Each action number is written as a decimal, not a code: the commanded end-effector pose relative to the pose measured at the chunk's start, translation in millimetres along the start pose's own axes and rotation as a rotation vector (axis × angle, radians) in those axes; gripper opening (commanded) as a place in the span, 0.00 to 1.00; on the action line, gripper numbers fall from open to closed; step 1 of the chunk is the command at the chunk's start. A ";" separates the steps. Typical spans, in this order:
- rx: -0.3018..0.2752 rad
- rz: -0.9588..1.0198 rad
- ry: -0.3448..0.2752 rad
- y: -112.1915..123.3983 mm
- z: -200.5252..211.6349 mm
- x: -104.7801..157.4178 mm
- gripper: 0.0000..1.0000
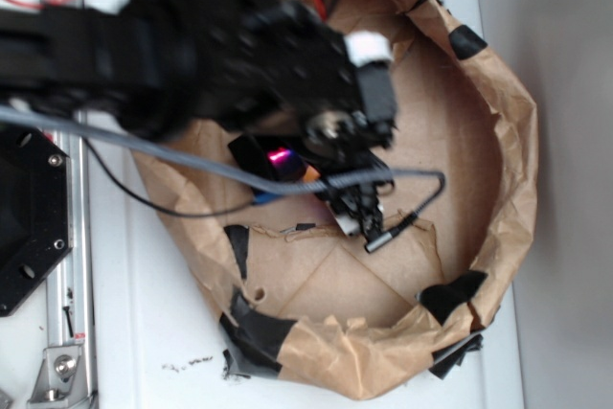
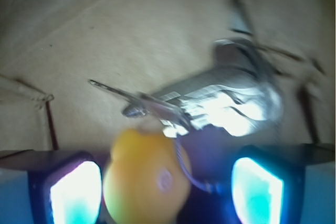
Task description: Grab the yellow duck.
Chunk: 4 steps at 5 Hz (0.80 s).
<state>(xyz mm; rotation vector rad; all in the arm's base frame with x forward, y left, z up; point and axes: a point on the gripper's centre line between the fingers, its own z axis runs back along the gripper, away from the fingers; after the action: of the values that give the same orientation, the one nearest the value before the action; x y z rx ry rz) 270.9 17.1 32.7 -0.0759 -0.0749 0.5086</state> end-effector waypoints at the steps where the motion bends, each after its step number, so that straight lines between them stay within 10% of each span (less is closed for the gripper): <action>1: -0.020 -0.076 -0.057 -10.9 31.5 15.3 0.00; 4: -0.154 -0.219 -0.089 -19.5 104.5 15.7 0.00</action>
<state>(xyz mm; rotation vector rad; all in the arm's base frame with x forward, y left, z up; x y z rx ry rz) 273.4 7.5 110.0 -0.1956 -0.1167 0.2837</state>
